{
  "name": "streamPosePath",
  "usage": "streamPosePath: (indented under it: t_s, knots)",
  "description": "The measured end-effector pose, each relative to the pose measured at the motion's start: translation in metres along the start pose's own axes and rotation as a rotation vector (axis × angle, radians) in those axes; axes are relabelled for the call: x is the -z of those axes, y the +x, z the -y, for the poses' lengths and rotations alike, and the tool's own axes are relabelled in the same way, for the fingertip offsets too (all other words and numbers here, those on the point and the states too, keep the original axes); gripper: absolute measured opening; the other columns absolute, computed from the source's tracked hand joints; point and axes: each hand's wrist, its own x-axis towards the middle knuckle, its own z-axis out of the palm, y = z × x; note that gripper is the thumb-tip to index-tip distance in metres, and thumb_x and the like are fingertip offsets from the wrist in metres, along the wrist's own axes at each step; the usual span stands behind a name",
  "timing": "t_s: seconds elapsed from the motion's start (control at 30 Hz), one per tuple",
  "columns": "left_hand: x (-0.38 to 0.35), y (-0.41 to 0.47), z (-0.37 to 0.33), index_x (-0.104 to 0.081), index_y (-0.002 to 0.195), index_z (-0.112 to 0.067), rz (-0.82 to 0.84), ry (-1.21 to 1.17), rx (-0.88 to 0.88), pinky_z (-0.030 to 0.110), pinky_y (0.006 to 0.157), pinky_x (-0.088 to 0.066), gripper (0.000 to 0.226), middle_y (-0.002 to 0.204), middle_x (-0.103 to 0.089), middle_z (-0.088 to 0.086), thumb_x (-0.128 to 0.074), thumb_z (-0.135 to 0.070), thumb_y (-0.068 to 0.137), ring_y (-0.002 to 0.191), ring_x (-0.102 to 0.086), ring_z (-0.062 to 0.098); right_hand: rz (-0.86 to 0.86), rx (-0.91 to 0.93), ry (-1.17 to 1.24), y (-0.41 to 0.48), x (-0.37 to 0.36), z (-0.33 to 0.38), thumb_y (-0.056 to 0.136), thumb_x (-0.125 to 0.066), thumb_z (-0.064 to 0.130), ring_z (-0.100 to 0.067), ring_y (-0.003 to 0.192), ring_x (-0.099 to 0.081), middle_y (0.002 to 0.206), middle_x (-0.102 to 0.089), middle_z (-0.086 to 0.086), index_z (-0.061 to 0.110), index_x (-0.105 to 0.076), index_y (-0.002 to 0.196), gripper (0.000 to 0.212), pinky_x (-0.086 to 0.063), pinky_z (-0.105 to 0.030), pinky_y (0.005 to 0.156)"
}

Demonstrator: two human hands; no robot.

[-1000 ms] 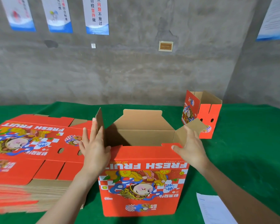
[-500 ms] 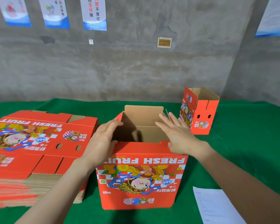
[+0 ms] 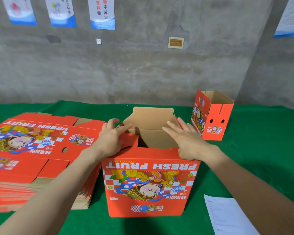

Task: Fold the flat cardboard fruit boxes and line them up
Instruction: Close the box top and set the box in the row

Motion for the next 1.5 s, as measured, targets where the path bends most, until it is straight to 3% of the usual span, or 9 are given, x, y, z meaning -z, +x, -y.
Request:
streamPosePath:
  t_s: [0.13,0.2,0.3,0.43,0.63,0.9,1.03,1.4,1.5]
  knots:
    - [0.002,0.015,0.003,-0.022,0.15,-0.028,0.231,-0.199,-0.023,0.043,0.118,-0.018,0.088,0.159,0.008,-0.002,-0.059,0.005,0.078,0.147,-0.002,0.022,-0.195,0.136,0.182,-0.011,-0.013,-0.011,0.082,-0.053,-0.004,-0.016,0.147,0.01,0.157,0.009,0.024,0.043,-0.011,0.149,0.092,-0.02,-0.043,0.118]
    - [0.001,0.021,0.006,-0.023,0.15,-0.025,0.236,-0.207,-0.009,0.042,0.117,-0.019,0.088,0.16,0.004,-0.002,-0.062,0.003,0.076,0.147,-0.004,0.026,-0.359,0.227,0.304,-0.017,-0.017,-0.014,0.082,-0.059,-0.004,-0.011,0.14,-0.027,0.156,0.005,0.028,0.045,-0.014,0.148,0.094,-0.047,-0.021,0.093]
    - [-0.004,0.027,0.006,-0.021,0.151,-0.028,0.263,-0.116,0.038,0.047,0.117,-0.016,0.088,0.159,0.006,-0.008,-0.062,-0.005,0.076,0.145,-0.001,0.031,-0.489,0.255,0.382,-0.019,-0.024,-0.013,0.08,-0.063,-0.006,-0.008,0.104,-0.059,0.158,-0.01,0.021,0.045,-0.016,0.146,0.095,-0.045,-0.01,0.07]
    - [-0.009,0.028,0.003,-0.019,0.151,-0.031,0.263,-0.1,0.072,0.048,0.117,-0.012,0.083,0.159,0.007,-0.01,-0.056,-0.01,0.08,0.145,0.002,0.031,-0.414,0.08,0.509,-0.016,-0.035,-0.016,0.087,-0.063,0.011,0.0,0.111,-0.055,0.121,-0.062,0.015,0.034,-0.046,0.133,0.054,-0.046,-0.029,0.098]
    - [-0.01,0.022,0.013,-0.047,0.135,-0.012,0.024,-0.339,-0.047,0.03,0.106,-0.033,0.067,0.138,-0.041,0.005,-0.06,0.011,0.073,0.129,-0.037,0.024,-0.48,0.026,0.636,-0.014,-0.04,-0.02,0.087,-0.066,0.009,0.005,0.08,-0.062,0.084,-0.069,0.01,0.016,-0.069,0.09,0.009,-0.052,-0.024,0.079]
    - [-0.005,0.014,0.004,-0.063,0.084,-0.016,-0.066,-0.38,-0.018,0.024,0.084,-0.044,0.035,0.089,-0.062,0.001,-0.049,0.015,0.078,0.086,-0.057,0.014,-0.568,-0.06,0.539,-0.014,-0.044,-0.021,0.092,-0.057,0.01,-0.02,0.11,-0.051,0.113,-0.056,-0.003,0.01,-0.059,0.112,0.02,-0.038,-0.031,0.096]
    - [-0.001,0.015,-0.005,-0.068,0.074,-0.012,0.042,-0.314,0.069,0.024,0.072,-0.041,0.018,0.093,-0.061,0.006,-0.065,-0.025,0.087,0.092,-0.058,0.024,-0.354,-0.171,0.627,-0.011,-0.04,-0.024,0.1,-0.041,0.033,-0.017,0.132,-0.033,0.139,-0.045,-0.003,0.02,-0.044,0.138,0.04,-0.027,-0.03,0.103]
    - [-0.006,0.021,-0.002,-0.033,0.146,-0.028,0.265,-0.094,0.13,0.05,0.109,-0.033,0.084,0.14,-0.041,0.01,-0.069,-0.056,0.075,0.131,-0.033,0.031,-0.005,-0.275,0.461,0.019,-0.025,-0.011,0.088,-0.059,0.04,-0.028,0.146,-0.004,0.157,-0.02,0.0,0.029,-0.032,0.145,0.064,-0.016,-0.048,0.115]
    - [-0.009,0.023,-0.002,-0.033,0.146,-0.031,0.28,-0.053,0.128,0.05,0.109,-0.031,0.081,0.141,-0.038,0.009,-0.067,-0.057,0.077,0.133,-0.03,0.031,-0.004,-0.269,0.619,0.023,-0.017,-0.02,0.086,-0.064,0.029,-0.026,0.137,-0.029,0.144,-0.039,-0.003,0.026,-0.044,0.137,0.055,-0.028,-0.044,0.112]
